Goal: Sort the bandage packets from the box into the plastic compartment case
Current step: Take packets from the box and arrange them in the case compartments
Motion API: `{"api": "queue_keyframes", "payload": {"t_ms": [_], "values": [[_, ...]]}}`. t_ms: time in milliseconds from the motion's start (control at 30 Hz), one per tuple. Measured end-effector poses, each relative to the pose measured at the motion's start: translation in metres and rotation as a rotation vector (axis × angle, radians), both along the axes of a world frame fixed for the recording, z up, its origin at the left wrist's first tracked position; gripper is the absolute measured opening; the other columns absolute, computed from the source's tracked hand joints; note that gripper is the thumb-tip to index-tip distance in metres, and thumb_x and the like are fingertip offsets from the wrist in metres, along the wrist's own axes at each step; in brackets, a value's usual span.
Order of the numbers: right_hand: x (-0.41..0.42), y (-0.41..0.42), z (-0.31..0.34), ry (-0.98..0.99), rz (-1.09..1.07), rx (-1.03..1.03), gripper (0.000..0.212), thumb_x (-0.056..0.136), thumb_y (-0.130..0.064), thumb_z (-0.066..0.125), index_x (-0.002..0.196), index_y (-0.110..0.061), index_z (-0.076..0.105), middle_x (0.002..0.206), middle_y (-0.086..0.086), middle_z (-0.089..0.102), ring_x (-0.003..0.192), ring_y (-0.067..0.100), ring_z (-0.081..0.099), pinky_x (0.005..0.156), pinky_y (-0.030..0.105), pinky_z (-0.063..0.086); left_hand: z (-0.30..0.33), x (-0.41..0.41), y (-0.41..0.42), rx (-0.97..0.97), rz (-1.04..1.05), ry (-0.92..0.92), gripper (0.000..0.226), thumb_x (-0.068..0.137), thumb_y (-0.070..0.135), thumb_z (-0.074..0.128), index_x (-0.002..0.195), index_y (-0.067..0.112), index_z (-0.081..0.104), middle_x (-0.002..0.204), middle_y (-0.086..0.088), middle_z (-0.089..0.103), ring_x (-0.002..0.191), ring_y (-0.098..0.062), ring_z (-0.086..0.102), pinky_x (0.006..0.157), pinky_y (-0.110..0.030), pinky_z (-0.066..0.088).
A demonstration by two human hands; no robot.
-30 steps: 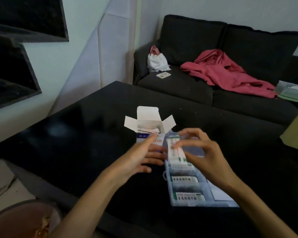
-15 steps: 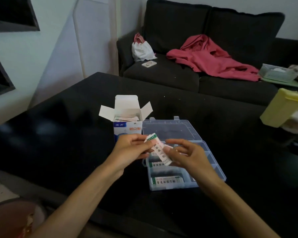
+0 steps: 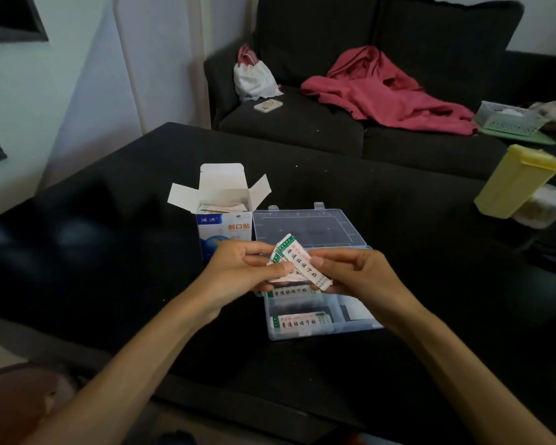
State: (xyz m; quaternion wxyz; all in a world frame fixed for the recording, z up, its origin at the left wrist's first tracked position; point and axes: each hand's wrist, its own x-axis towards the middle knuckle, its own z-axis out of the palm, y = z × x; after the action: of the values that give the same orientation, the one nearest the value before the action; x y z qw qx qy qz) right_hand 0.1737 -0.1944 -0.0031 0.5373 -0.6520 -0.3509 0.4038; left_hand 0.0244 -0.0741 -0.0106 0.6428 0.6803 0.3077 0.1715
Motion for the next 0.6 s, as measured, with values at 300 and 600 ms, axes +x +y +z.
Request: {"api": "queue_keyframes", "payload": {"t_ms": [300,600], "values": [[0.016,-0.006,-0.003,-0.287,0.167,-0.196,0.021,0.083,-0.012,0.066,0.095,-0.03,0.063,0.088,-0.01,0.069,0.081,0.005,0.069,0.063,0.017,0.054,-0.001,-0.007,0.012,0.129,-0.238,0.159,0.028,0.079,0.01,0.073,0.1,0.028,0.065,0.087,0.012,0.074,0.085,0.001,0.068,0.063,-0.013,0.052],[0.007,-0.006,-0.012,-0.675,0.392,-0.346,0.017,0.093,-0.022,0.054,0.106,-0.031,0.059,0.112,-0.008,0.058,0.104,0.006,0.057,0.087,0.03,0.053,-0.006,-0.011,0.004,0.475,-0.258,0.275,0.02,0.086,0.024,0.066,0.102,0.035,0.066,0.096,0.02,0.066,0.071,0.012,0.061,0.065,-0.015,0.049]]}}
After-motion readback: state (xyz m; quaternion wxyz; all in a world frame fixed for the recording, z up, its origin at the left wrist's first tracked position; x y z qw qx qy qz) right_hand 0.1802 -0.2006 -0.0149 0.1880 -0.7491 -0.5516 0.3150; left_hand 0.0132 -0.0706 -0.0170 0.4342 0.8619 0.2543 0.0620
